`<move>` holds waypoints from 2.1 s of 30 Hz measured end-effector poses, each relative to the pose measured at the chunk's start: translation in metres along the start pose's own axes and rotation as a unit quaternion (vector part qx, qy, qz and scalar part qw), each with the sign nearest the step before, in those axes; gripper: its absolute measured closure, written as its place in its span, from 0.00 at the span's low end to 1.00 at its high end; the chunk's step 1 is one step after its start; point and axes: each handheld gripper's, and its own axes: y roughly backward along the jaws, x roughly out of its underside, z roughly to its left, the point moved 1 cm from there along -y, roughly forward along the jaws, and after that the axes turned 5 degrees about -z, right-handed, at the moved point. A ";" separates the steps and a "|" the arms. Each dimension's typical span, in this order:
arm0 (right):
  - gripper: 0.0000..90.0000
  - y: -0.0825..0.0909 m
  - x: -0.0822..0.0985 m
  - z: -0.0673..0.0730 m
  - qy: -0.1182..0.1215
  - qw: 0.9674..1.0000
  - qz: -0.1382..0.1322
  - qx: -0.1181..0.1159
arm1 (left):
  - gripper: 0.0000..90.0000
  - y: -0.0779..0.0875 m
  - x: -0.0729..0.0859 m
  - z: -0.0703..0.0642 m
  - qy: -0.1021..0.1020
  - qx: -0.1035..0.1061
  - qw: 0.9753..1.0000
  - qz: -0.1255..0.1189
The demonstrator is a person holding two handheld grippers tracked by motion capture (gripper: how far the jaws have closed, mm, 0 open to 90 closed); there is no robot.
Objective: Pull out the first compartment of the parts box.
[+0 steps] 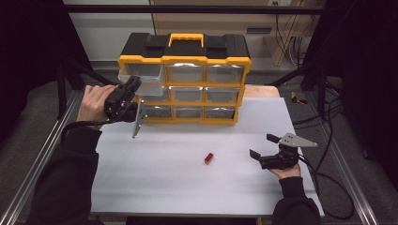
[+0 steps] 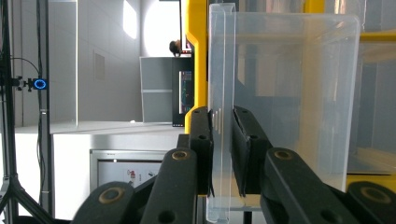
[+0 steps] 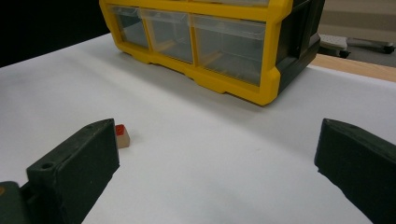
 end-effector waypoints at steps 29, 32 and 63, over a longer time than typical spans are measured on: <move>0.00 0.000 0.000 0.000 0.000 1.000 -0.001 0.000 | 0.88 0.017 -0.004 -0.001 0.001 -0.002 1.000 -0.005; 0.00 0.000 0.000 0.000 0.000 1.000 0.000 0.000 | 0.88 0.018 -0.004 -0.002 0.000 -0.003 1.000 -0.006; 0.00 -0.001 0.000 0.001 -0.001 1.000 0.001 0.001 | 0.86 0.025 -0.006 0.000 0.021 0.007 1.000 -0.004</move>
